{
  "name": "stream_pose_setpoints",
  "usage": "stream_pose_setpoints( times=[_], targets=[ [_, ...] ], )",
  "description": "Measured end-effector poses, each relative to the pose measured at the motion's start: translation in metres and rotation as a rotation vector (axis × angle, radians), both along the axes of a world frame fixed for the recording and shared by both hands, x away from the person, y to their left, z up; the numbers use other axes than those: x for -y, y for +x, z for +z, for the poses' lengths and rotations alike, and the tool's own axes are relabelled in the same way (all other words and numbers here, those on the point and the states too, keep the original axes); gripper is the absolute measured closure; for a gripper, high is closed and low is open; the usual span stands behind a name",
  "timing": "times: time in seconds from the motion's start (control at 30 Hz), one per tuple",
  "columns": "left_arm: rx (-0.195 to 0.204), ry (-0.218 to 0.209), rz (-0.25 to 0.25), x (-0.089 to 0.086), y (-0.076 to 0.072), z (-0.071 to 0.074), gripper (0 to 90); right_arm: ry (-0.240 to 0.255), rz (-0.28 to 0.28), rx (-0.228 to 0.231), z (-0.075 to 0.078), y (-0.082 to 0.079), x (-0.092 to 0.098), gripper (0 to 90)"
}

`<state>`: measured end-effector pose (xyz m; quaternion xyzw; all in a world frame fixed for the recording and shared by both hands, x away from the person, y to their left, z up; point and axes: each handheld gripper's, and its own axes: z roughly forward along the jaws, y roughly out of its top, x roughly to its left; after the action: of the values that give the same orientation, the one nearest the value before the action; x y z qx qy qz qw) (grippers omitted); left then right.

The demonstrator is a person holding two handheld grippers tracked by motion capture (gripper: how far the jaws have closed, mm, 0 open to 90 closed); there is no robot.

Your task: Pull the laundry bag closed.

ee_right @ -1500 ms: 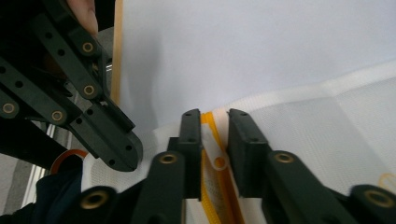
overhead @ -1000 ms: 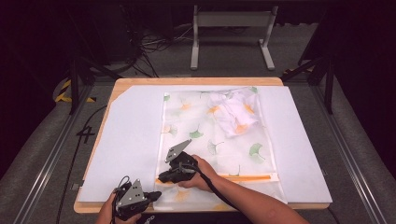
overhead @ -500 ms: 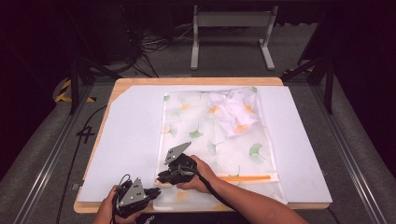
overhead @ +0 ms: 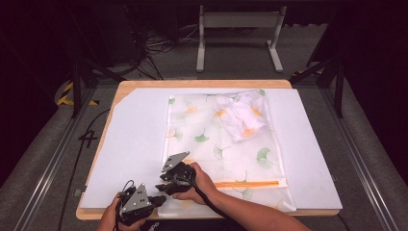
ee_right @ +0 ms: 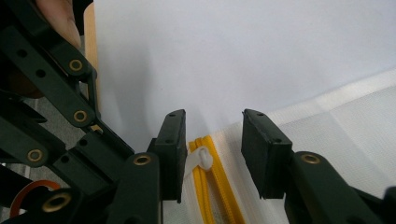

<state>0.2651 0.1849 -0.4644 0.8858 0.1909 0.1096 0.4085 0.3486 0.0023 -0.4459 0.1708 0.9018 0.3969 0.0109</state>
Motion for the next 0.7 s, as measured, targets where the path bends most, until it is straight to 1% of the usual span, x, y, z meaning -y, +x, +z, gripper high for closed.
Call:
stream_pose_setpoints(
  times=[0.03,0.07,0.13,0.2,0.23,0.3,0.33,0.4,0.43,0.47,0.6,0.67,0.7],
  targets=[
    [-0.001,0.000,0.000,0.000,0.000,0.000,87.5,-0.006,0.001,0.005,0.001,-0.001,-0.001,61.7],
    [0.003,0.002,0.001,0.000,0.000,0.000,87.5,-0.013,0.005,0.020,0.001,-0.002,-0.001,62.7],
    [0.002,0.001,0.001,0.000,0.000,0.000,87.5,-0.031,0.019,0.037,0.002,-0.003,0.000,67.6],
    [0.001,-0.001,0.002,0.000,0.000,0.000,87.5,-0.033,0.025,0.029,0.003,-0.004,0.003,71.8],
    [0.001,-0.001,0.002,0.000,0.000,0.000,87.5,-0.033,0.025,0.029,0.003,-0.004,0.003,71.8],
    [0.001,-0.002,0.002,0.000,0.000,0.000,87.5,-0.030,0.040,0.020,0.004,-0.004,0.009,76.3],
    [0.001,-0.002,0.003,0.000,0.000,0.000,87.5,-0.024,0.048,0.008,0.004,-0.003,0.011,79.5],
    [-0.005,-0.005,0.003,-0.001,0.000,0.000,87.5,-0.032,0.043,0.015,0.004,-0.001,0.015,80.7],
    [-0.006,-0.005,0.003,-0.001,0.000,0.000,87.5,-0.028,0.041,0.006,0.004,0.001,0.017,84.6],
    [-0.007,-0.006,0.003,-0.001,0.000,0.000,87.5,-0.027,0.045,0.006,0.003,0.002,0.019,86.4],
    [-0.008,-0.006,0.003,0.000,0.000,0.000,87.5,-0.034,0.047,0.007,0.001,0.005,0.020,87.0],
    [-0.010,-0.008,0.003,-0.001,0.001,0.000,87.5,-0.020,0.053,0.011,0.001,0.004,0.019,84.8],
    [-0.010,-0.008,0.003,-0.001,0.001,0.000,87.5,-0.023,0.054,0.022,0.001,0.003,0.018,82.9]
  ],
)
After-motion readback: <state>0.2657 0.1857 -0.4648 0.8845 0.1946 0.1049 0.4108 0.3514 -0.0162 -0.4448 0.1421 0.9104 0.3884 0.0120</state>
